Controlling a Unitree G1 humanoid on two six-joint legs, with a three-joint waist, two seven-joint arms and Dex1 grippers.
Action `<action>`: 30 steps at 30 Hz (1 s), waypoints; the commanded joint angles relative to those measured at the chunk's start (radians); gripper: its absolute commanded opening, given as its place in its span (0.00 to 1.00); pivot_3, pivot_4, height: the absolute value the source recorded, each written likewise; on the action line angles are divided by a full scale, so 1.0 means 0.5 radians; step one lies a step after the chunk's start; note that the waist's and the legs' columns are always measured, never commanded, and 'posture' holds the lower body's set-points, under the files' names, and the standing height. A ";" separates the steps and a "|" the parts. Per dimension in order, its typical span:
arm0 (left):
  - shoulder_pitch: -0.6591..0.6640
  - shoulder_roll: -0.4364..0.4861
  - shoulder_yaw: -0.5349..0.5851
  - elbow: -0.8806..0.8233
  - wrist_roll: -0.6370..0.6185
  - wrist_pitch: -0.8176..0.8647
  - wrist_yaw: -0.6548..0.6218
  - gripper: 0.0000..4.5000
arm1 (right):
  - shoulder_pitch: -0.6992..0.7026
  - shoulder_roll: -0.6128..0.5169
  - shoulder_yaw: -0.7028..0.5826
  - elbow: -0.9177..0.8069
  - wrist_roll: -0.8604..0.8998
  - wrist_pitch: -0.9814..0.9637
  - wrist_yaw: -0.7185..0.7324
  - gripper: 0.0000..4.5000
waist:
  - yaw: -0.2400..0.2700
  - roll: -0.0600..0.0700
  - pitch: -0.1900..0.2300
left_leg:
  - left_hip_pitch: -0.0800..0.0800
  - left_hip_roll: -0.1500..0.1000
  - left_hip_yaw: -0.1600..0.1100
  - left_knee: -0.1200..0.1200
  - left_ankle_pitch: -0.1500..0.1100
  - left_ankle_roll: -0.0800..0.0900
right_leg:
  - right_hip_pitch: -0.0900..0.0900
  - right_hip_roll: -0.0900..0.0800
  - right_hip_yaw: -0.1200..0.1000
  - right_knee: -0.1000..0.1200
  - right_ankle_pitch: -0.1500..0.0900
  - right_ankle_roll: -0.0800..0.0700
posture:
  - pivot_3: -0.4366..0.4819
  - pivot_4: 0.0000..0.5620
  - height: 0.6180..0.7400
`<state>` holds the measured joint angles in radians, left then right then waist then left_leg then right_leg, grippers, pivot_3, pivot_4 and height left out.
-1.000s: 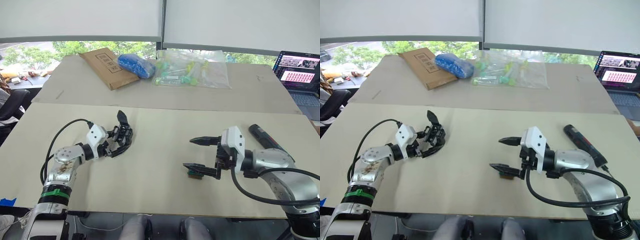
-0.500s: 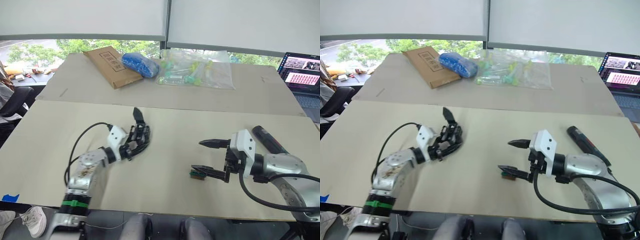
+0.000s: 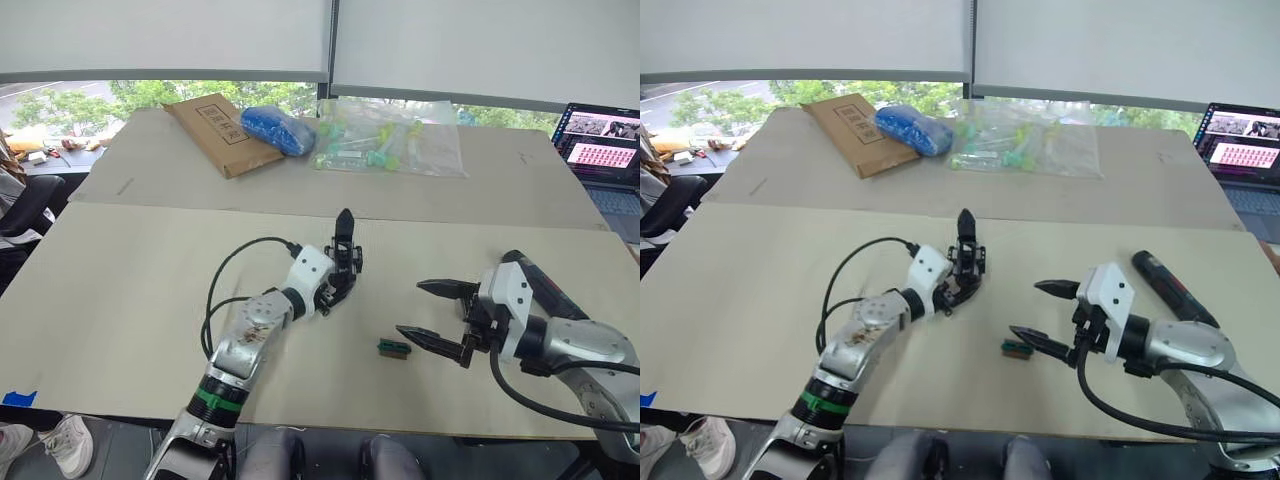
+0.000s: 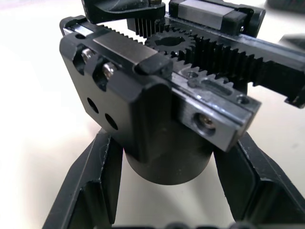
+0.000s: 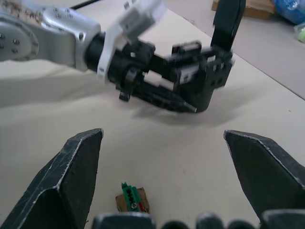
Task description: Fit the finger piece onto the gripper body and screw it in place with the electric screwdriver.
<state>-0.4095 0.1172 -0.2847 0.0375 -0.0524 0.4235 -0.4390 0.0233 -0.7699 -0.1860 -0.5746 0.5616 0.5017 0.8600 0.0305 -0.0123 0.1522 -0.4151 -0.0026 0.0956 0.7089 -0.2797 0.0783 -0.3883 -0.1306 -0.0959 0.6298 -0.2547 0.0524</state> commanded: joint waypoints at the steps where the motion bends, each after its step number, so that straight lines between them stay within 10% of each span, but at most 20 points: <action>1: -0.062 -0.079 -0.040 0.036 0.053 -0.182 0.044 0.51 | 0.009 -0.010 -0.089 -0.053 -0.009 -0.044 -0.041 1.00 | 0.007 0.000 0.000 | 0.000 0.000 0.000 0.000 0.000 0.000 | 0.000 0.000 0.000 0.000 0.000 0.000 | 0.48 0.27 1.00; 7: 0.010 -0.084 -0.042 0.108 0.058 -0.289 0.002 0.99 | 0.022 -0.018 -0.106 -0.055 -0.015 -0.046 -0.061 1.00 | 0.018 0.000 0.000 | 0.000 0.000 0.000 0.002 -0.001 0.001 | 0.000 -0.001 0.001 -0.002 0.000 0.000 | 0.48 0.27 1.00; 19: 0.290 0.613 0.290 -0.362 -0.276 0.034 -0.542 0.99 | -0.106 -0.382 -0.311 0.033 0.186 0.254 0.104 1.00 | -0.027 0.004 -0.002 | 0.005 0.003 0.000 0.002 -0.001 0.001 | 0.001 -0.003 0.005 -0.001 0.000 -0.001 | 0.48 0.27 1.00; 30: -0.072 1.403 0.695 -0.789 -1.273 0.535 -1.532 0.99 | -1.651 -0.700 0.536 0.957 0.231 1.949 -0.148 1.00 | -0.043 0.010 0.002 | 0.000 0.001 -0.005 0.001 -0.001 0.000 | -0.004 -0.019 0.001 -0.004 -0.003 -0.006 | 0.48 0.27 1.00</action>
<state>-0.4261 0.8052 0.0370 -0.3070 -0.6197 0.6550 -1.1772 -0.7489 -1.1207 0.0239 -0.1689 0.7092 1.3600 0.8068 0.0089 -0.0071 0.1532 -0.4156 -0.0025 0.0936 0.7089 -0.2803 0.0786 -0.3899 -0.1376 -0.0960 0.6272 -0.2563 0.0496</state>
